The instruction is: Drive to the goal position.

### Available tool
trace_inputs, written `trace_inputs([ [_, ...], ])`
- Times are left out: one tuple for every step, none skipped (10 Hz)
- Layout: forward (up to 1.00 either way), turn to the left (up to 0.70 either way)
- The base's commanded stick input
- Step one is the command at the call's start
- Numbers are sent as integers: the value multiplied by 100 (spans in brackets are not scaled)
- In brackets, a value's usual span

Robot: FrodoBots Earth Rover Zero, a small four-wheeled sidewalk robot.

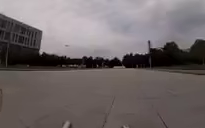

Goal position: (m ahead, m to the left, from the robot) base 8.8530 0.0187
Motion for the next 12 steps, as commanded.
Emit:
trace_inputs([
  [70,0],
  [70,0],
  [70,0],
  [70,0],
  [70,0],
  [70,0],
  [70,0],
  [70,0],
  [70,0],
  [70,0],
  [70,0],
  [70,0],
])
